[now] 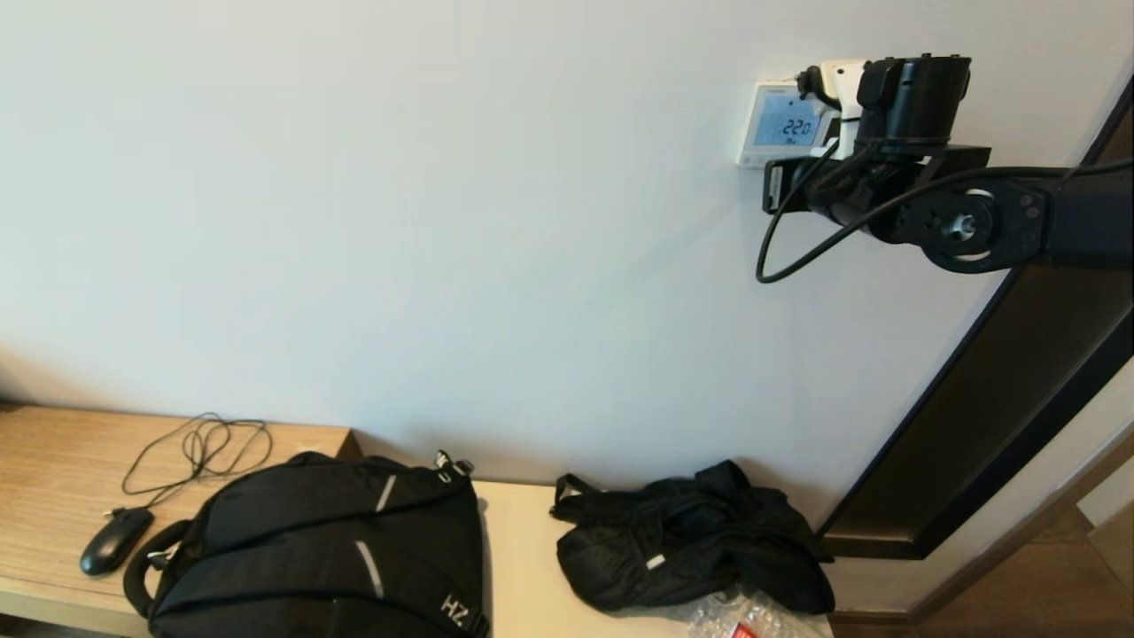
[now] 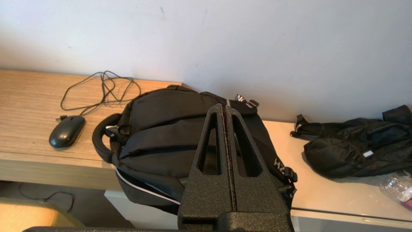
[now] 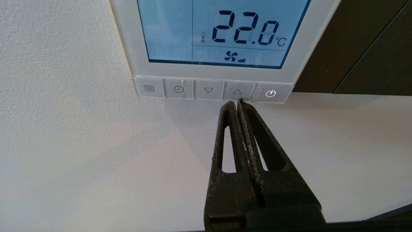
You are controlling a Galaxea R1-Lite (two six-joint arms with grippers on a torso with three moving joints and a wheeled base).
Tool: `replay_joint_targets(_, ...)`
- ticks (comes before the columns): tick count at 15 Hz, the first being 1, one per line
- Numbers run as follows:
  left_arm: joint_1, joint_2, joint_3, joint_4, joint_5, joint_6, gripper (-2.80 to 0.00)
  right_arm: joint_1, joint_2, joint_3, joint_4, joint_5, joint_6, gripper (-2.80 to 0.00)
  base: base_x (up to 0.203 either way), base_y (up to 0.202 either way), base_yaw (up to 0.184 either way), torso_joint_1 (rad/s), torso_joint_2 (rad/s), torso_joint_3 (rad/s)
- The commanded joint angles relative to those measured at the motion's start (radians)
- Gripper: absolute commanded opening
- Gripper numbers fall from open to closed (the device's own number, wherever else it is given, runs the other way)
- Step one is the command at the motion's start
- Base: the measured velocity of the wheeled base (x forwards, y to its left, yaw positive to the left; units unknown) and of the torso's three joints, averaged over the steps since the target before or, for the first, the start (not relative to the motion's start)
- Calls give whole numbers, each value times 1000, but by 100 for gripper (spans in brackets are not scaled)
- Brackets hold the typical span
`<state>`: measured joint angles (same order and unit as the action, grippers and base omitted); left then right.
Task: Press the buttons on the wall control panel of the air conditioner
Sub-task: Press the temperature increase button
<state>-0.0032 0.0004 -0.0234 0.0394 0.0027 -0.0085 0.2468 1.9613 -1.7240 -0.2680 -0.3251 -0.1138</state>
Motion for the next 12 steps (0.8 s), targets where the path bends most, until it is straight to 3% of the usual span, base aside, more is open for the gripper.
replay_joint_targets(1,0,0,0,1,0,1,-280,2,4,-14,4,-2,-1,-280,0,0,0,0,0,0)
replay_joint_targets(12,0,0,0,1,0,-1,-280,9,-50,34,1,-2,0,-280,0,0,0,0,0,0)
